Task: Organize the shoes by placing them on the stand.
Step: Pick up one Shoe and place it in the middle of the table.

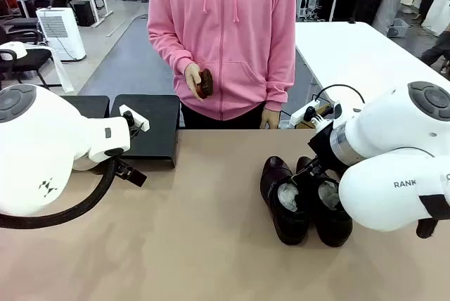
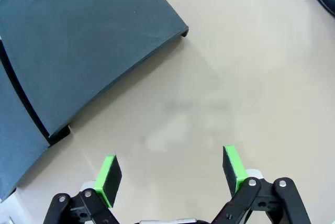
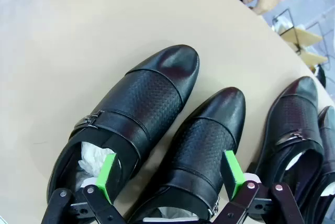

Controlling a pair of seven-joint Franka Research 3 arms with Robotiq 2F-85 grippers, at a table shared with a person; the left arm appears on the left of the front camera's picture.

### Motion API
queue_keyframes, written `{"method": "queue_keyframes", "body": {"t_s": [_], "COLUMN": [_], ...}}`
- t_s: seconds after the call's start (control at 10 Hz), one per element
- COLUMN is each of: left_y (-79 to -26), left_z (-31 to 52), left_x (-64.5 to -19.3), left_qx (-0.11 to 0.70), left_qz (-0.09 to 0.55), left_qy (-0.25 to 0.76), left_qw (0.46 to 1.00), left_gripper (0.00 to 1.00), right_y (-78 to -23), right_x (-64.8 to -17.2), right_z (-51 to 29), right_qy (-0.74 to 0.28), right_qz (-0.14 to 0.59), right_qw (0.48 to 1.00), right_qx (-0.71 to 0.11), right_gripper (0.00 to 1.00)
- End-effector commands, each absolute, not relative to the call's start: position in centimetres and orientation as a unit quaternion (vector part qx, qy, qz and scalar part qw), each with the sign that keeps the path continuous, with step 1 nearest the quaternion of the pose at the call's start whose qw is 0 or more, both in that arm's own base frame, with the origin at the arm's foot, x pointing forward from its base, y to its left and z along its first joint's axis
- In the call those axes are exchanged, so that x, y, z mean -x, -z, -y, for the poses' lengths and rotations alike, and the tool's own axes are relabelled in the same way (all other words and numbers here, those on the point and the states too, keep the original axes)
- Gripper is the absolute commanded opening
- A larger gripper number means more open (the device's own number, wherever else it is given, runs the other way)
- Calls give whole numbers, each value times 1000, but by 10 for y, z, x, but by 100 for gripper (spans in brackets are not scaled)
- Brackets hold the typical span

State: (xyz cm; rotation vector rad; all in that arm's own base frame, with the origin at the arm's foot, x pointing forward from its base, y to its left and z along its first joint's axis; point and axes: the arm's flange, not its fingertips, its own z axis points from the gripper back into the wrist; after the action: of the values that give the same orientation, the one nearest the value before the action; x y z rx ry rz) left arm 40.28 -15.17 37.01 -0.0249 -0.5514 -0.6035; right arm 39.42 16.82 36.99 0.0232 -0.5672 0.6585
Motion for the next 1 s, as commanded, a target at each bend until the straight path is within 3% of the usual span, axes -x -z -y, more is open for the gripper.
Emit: {"method": "queue_keyframes", "body": {"t_s": [0.0, 0.9], "left_y": [-370, -370], "left_z": [152, 152], "left_x": [-403, -403], "left_qx": [12, 12], "left_qz": [268, 268], "left_qy": [293, 293], "left_qw": [917, 917], "left_gripper": [100, 100], "right_y": [-370, -370], "right_x": [-394, -394], "right_z": [-168, -168], "right_qy": [-319, -319], "right_qz": [275, 275], "right_qw": [907, 907], "right_qx": [-11, -11], "right_gripper": [100, 100]}}
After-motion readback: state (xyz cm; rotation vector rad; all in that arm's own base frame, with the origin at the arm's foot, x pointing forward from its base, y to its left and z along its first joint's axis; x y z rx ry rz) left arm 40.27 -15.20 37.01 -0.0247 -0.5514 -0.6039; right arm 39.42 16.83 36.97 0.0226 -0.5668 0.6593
